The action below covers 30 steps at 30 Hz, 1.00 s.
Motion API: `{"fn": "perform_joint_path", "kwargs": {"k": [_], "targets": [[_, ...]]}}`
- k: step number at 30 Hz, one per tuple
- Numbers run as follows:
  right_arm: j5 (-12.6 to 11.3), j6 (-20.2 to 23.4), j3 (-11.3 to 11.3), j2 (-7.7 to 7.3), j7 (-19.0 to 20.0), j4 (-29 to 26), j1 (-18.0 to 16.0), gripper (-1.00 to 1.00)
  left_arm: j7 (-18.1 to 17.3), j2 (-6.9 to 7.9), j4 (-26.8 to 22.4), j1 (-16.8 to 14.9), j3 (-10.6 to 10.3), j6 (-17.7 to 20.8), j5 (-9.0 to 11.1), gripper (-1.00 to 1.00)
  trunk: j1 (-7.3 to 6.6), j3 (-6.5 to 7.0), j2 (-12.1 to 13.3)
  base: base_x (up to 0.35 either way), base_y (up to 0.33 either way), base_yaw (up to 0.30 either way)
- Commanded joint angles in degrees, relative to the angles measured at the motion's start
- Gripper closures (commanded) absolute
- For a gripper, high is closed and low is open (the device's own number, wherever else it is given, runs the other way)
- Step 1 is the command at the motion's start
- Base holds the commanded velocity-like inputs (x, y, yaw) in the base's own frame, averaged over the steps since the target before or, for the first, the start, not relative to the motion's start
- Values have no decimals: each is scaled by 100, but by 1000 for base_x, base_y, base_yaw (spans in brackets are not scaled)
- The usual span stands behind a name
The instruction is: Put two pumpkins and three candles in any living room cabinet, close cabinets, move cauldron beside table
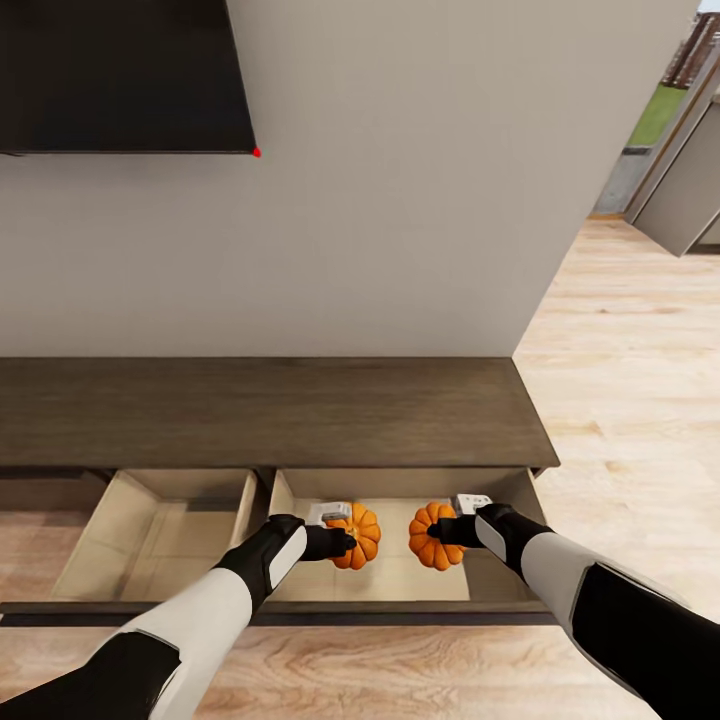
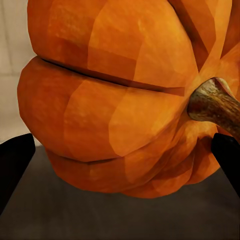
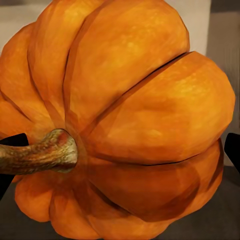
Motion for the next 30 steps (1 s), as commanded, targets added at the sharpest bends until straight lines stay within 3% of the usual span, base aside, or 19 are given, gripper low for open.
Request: {"fn": "perform_joint_path", "kwargs": {"k": [1,20,30], "targets": [[-38,20,42,-2,15,-2,-4,100,-6,0,-5,-3,-3,22,4,100,22,-22,-43,0,0,0],[-29,21,42,7,13,-2,-3,100,-6,0,-12,-3,-3,38,2,100,439,-363,-805,0,0,0],[-28,35,42,7,5,-4,-3,100,-10,0,-14,-3,-4,40,-1,100,483,-399,-886,0,0,0]]}}
